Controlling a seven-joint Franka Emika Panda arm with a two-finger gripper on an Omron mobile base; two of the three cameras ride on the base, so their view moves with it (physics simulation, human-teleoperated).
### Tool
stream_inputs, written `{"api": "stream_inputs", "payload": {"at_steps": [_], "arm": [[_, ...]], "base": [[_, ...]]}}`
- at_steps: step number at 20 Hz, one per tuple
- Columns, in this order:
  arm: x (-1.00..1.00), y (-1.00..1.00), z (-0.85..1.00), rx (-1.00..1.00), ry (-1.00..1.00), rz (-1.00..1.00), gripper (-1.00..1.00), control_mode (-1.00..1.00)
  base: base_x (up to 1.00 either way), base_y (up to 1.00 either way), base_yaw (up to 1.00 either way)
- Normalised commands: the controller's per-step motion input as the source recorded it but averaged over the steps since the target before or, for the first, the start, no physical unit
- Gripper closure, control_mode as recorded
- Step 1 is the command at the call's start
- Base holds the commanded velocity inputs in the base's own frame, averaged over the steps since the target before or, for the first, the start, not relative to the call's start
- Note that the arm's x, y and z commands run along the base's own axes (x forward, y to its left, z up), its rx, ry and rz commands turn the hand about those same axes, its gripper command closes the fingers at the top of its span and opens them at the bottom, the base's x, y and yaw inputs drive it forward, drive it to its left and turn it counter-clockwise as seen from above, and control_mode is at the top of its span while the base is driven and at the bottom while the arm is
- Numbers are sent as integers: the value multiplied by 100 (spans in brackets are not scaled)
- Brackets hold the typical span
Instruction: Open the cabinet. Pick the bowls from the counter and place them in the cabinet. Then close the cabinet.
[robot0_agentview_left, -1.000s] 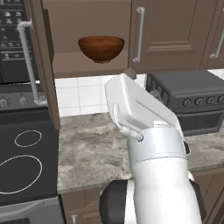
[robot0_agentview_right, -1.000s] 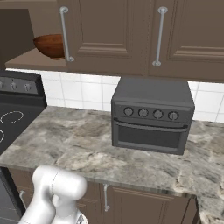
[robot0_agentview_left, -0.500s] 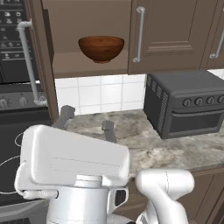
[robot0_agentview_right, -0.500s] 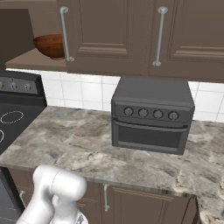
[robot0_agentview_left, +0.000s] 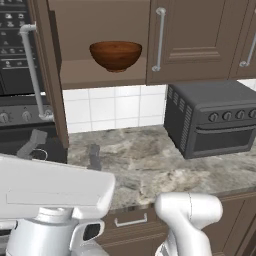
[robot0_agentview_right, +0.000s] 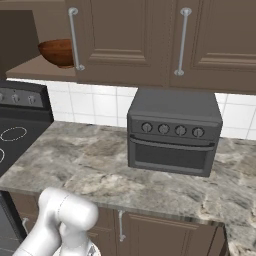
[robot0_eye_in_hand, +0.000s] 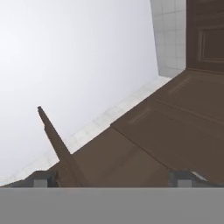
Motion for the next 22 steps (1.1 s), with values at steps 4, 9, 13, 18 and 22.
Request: {"api": "stream_inputs", "payload": {"at_steps": [4,9,13,18,22], "arm": [[45,-2,0,0,10,-15,-100,-100],[17,5,-31,-11,11,-30,-100,-100],[0,0,-29,-16,15,-34,-100,-100],[0,0,-9,-12,18,-31,-100,-100],[0,0,10,-7,22,-19,-100,-100]], "base": [[0,0,0],[0,0,0],[0,0,0],[0,0,0],[0,0,0]]}}
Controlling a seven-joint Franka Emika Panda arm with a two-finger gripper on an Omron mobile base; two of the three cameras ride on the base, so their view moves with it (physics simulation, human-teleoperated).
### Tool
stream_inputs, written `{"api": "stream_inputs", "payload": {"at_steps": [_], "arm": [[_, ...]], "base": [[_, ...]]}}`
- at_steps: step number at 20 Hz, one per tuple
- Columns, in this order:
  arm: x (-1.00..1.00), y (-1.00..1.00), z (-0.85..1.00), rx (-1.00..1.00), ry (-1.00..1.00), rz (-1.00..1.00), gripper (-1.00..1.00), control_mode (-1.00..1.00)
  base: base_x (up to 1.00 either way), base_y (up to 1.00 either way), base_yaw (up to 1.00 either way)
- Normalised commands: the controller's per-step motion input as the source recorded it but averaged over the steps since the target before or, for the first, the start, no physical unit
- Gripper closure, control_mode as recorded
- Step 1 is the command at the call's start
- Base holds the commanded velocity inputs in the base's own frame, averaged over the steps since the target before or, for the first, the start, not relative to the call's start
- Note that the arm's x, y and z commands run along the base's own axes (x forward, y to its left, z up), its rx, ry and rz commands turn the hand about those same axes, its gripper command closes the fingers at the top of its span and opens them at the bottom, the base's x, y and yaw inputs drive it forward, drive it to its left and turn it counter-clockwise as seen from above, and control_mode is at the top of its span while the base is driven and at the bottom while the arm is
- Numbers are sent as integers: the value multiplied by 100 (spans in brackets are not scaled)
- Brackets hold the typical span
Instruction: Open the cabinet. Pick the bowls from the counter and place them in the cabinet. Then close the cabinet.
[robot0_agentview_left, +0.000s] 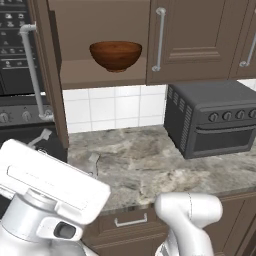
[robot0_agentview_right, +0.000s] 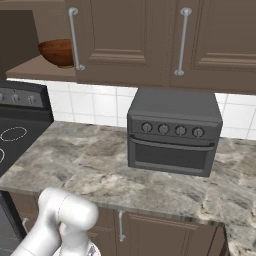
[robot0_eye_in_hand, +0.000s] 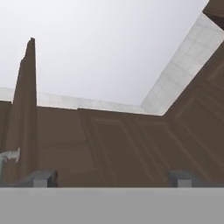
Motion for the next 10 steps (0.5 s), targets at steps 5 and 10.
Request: {"api": "stream_inputs", "payload": {"at_steps": [5,10], "arm": [[0,2,0,-1,28,-6,-100,-100],[0,18,-2,-4,38,0,-100,-100]], "base": [[0,0,0],[0,0,0]]}}
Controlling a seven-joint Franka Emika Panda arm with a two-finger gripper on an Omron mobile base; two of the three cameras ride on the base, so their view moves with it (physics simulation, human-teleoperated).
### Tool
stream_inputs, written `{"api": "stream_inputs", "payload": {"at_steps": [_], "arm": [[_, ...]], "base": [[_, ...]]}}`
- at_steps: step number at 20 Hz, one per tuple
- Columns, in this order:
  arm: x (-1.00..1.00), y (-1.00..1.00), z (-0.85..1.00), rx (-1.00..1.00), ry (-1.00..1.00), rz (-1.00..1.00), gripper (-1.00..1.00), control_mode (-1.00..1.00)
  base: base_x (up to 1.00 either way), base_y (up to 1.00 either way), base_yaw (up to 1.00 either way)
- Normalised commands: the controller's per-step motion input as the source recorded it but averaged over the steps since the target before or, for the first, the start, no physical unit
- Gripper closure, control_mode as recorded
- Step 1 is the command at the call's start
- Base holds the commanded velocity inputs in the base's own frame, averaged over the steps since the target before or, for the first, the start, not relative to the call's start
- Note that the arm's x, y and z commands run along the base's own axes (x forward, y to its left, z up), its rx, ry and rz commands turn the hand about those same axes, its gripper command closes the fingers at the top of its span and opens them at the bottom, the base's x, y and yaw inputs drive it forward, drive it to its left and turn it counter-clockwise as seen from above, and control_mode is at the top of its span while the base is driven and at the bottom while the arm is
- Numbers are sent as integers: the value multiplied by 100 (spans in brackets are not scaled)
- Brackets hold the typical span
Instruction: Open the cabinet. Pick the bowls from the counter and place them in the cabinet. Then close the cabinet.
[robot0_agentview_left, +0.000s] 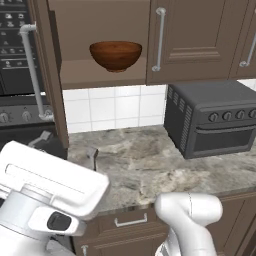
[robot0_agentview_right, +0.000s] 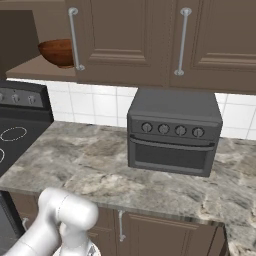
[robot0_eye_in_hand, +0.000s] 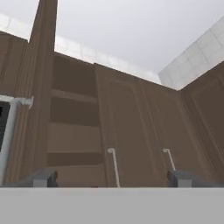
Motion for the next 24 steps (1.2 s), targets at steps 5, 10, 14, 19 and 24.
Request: {"api": "stream_inputs", "payload": {"at_steps": [5,10,14,19,24], "arm": [[0,9,0,-2,42,0,-100,-100],[5,0,-1,0,39,0,-100,-100],[26,6,-14,0,26,0,-100,-100],[8,42,-11,8,3,0,-100,-100],[14,29,-7,11,-3,0,-100,-100]], "base": [[0,0,0],[0,0,0],[0,0,0],[0,0,0],[0,0,0]]}}
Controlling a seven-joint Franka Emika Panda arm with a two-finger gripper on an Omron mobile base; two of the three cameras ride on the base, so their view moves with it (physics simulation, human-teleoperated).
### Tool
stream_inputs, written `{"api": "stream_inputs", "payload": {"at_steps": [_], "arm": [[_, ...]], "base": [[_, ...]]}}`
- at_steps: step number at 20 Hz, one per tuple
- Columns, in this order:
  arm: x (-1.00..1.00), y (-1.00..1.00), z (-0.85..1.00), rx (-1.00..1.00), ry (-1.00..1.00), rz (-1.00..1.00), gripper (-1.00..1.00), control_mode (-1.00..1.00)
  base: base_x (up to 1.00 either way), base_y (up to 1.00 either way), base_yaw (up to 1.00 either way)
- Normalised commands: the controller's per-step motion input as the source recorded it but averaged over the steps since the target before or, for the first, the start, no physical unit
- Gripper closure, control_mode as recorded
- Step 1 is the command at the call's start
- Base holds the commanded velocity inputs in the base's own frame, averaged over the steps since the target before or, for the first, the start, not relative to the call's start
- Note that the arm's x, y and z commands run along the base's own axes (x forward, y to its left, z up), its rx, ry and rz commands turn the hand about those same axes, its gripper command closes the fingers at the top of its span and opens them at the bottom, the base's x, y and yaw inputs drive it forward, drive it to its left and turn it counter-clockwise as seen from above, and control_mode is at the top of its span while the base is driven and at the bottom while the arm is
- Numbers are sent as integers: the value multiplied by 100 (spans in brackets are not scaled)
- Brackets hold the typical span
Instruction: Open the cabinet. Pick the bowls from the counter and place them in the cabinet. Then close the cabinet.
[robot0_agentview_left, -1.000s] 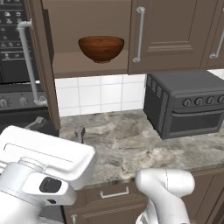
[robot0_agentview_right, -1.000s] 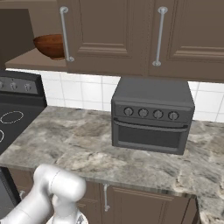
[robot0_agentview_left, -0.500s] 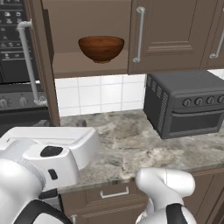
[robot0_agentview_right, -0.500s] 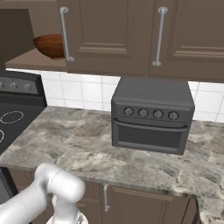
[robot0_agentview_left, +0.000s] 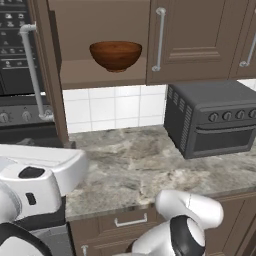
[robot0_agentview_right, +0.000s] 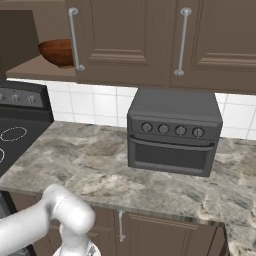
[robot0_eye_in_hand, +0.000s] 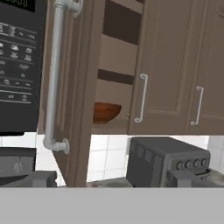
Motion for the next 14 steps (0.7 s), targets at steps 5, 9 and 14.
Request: {"api": "stream_inputs", "payload": {"at_steps": [5,9,14], "arm": [[55,0,-9,5,-2,0,-100,-100],[68,0,-29,2,0,0,-100,-100],[69,0,-68,0,0,0,-100,-100]], "base": [[0,0,0],[0,0,0],[0,0,0]]}}
